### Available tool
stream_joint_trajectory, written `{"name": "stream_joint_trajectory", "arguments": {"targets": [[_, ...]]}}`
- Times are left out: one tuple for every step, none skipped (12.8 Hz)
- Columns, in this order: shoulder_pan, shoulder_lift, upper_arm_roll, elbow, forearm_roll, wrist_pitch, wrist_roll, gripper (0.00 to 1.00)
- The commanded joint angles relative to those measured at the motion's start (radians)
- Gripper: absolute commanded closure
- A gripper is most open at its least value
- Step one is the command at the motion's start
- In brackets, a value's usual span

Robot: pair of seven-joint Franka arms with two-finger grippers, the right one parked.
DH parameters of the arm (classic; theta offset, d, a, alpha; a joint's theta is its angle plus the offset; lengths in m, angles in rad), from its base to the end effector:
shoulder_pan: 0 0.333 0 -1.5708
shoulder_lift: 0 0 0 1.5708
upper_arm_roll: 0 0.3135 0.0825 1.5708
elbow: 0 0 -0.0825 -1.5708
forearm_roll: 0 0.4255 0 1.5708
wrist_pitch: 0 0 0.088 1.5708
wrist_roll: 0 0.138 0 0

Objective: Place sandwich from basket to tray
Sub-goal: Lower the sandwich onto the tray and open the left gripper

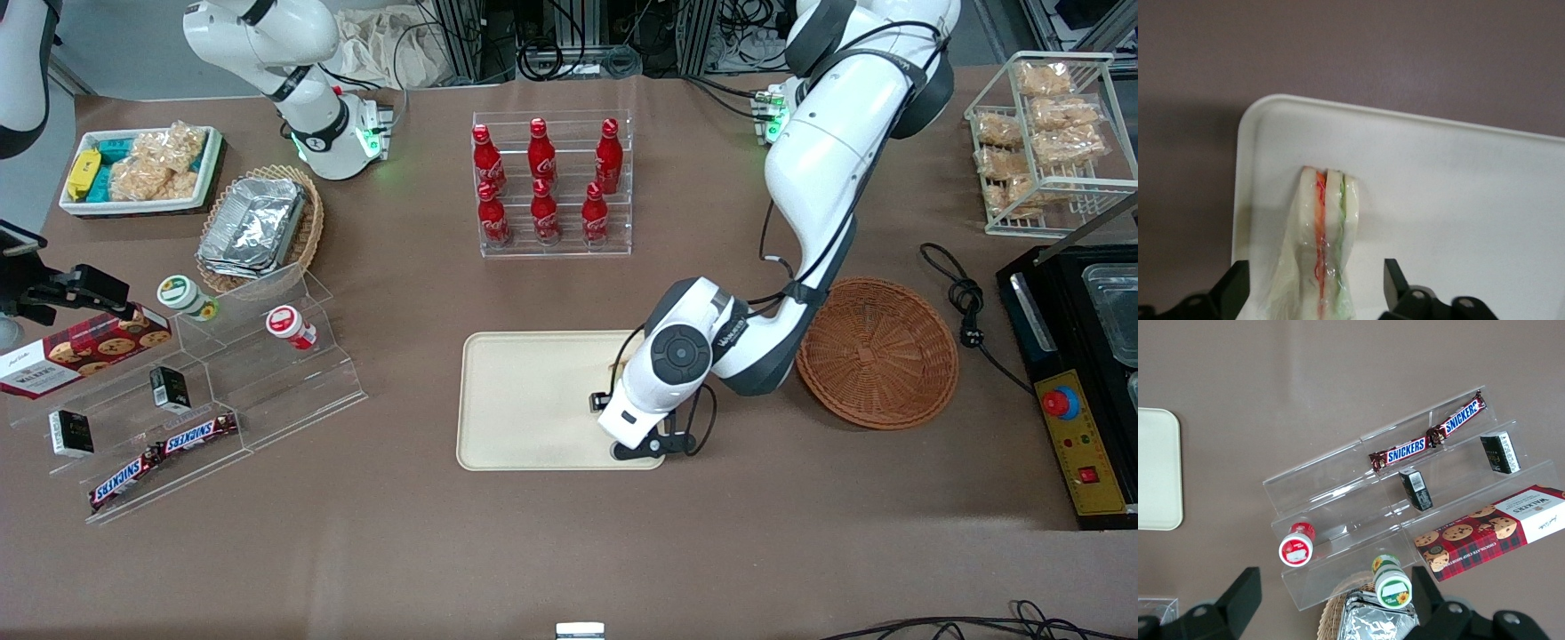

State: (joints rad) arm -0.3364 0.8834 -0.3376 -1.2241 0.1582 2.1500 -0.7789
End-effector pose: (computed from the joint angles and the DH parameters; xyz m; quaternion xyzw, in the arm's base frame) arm 0.6691 -0.4401 0.2123 0.9944 0.0753 -0.0063 0.0734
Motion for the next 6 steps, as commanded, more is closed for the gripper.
{"name": "stream_joint_trajectory", "arguments": {"targets": [[0.028, -0.082, -0.003, -0.017, 0.018, -0.038, -0.011, 0.0], [0.028, -0.107, -0.003, -0.02, 0.023, -0.057, -0.016, 0.0], [0.036, -0.139, -0.001, -0.028, 0.023, -0.088, -0.019, 0.0], [0.065, -0.176, -0.001, -0.04, 0.023, -0.126, -0.01, 0.0], [0.098, -0.223, -0.003, -0.064, 0.018, -0.162, -0.005, 0.0], [0.121, -0.272, -0.004, -0.092, 0.017, -0.2, -0.005, 0.0]]}}
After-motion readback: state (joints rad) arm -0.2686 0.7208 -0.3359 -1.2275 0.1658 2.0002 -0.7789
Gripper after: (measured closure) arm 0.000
